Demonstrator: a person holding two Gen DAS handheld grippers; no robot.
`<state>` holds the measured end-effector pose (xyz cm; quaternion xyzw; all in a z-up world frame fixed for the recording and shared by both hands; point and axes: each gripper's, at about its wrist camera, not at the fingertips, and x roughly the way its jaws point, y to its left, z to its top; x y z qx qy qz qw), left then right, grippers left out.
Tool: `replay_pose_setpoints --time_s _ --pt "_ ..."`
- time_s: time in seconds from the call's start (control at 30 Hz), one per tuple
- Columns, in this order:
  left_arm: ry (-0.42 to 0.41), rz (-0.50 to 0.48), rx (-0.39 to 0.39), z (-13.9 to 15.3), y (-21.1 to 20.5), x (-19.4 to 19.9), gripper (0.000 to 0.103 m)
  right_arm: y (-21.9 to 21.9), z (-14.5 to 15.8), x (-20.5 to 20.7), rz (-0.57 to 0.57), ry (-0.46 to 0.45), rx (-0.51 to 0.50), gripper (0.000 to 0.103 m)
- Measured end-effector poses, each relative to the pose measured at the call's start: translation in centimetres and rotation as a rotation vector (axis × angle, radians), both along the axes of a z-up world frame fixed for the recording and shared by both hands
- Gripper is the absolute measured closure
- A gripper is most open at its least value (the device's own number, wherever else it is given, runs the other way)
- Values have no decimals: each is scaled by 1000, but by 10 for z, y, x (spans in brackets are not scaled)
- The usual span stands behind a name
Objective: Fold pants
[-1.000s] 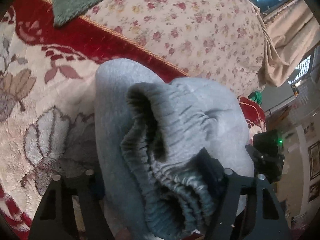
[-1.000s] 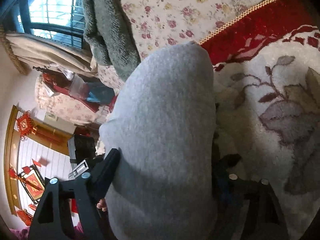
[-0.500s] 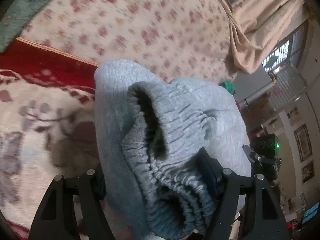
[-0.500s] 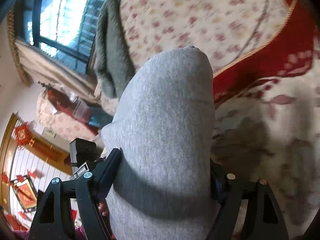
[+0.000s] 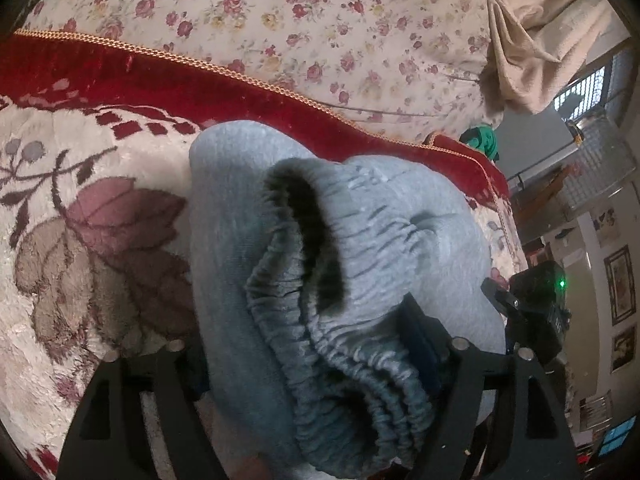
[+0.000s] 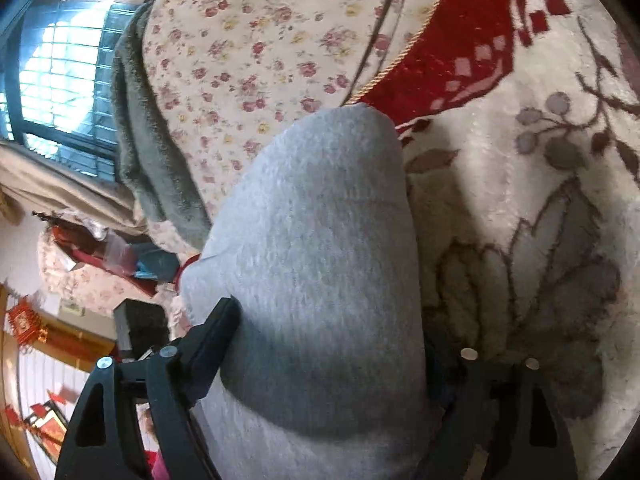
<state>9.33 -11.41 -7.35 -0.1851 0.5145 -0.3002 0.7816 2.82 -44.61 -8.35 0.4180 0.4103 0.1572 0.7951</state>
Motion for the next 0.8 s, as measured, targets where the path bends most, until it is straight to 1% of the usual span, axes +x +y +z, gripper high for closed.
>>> replay_pose_setpoints --time_s 0.03,0.1,0.13,0.2,0.27,0.37,0.4,0.43,0.47,0.53,0.6,0.73,0.8 --pt "-2 1 5 0 -2 1 19 0 3 0 -4 9 -25 11" --pt "-10 6 14 0 -2 1 9 -1 10 -3 -13 17 -72 10" --pt "-22 13 30 1 -2 0 7 -1 15 -6 -18 21 -98 10" --pt "-36 16 53 5 1 -4 6 0 27 -12 -32 20 -166 10" --pt "-51 20 79 13 5 -8 6 2 41 -19 -49 -10 -233 10" --pt "-150 38 167 33 6 -21 6 16 65 -34 -53 -78 -297 10" --pt "-213 55 224 44 4 -29 5 23 74 -39 -58 -102 -338 10" --pt "-253 72 257 50 4 -34 5 29 79 -43 -65 -116 -370 10" --pt "-312 97 298 60 3 -42 5 41 88 -48 -77 -140 -437 10" --pt "-379 115 329 75 1 -53 5 61 97 -56 -87 -170 -538 10" --pt "-424 136 350 87 -1 -63 5 77 104 -62 -101 -201 -607 10" --pt "-512 205 420 101 -4 -79 5 97 113 -71 -151 -249 -678 10" --pt "-537 226 429 105 -6 -86 5 103 116 -73 -169 -259 -711 10"
